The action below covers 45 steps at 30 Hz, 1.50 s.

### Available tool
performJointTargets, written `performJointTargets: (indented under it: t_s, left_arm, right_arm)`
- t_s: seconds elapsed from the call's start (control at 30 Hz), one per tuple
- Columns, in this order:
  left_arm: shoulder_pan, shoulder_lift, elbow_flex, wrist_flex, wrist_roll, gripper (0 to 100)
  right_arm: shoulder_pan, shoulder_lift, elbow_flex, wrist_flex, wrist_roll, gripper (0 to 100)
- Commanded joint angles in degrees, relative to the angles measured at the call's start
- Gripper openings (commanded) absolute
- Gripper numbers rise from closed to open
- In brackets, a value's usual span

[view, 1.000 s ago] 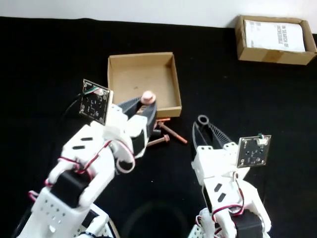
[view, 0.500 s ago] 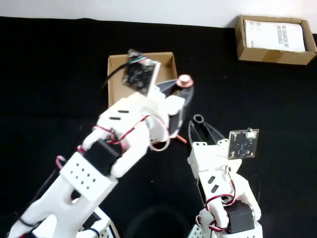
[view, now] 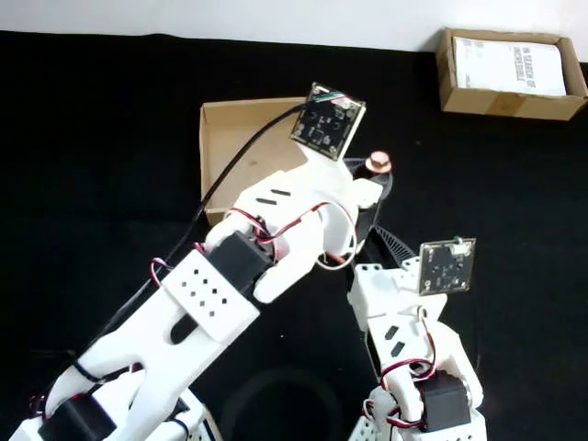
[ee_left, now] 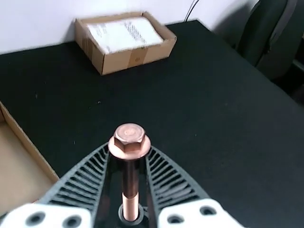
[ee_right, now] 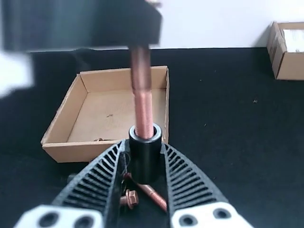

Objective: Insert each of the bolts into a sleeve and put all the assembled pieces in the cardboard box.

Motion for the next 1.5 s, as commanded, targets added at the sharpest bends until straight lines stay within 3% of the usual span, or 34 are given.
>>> performJointTargets:
  t_s: [0.0, 0.47, 0.77, 1.0, 1.07, 1.33, 1.47]
  left_arm:
    - [0.57, 0.04, -2.77, 0.00, 0.26, 1]
    - [1.01, -0.31, -0.04, 2.20, 0.35, 1]
    - [4.79, -6.29, 6.46, 5.01, 0.26, 1]
    - [4.35, -11.91, 7.08, 13.45, 0.53, 26]
    - [4.35, -13.58, 6.55, 16.62, 0.53, 28]
    - [4.09, -24.75, 6.55, 24.35, 0.18, 23]
    - [-0.92, -33.10, 6.90, 26.99, -2.90, 16]
  right_arm:
    - [-0.04, -0.48, -0.57, -1.36, 1.32, 0.6]
    - [0.04, -0.48, -0.84, -1.36, 1.23, 0.6]
    - [0.04, -0.48, -0.84, -1.19, 1.23, 0.6]
    - [0.04, -0.48, -0.75, -1.10, 1.14, 0.6]
    - [0.04, -0.48, -0.57, -1.10, 1.05, 0.6]
    - [4.88, -0.22, -0.92, -1.36, 1.05, 0.6]
    - [7.34, 0.22, -2.24, -1.27, 0.97, 0.6]
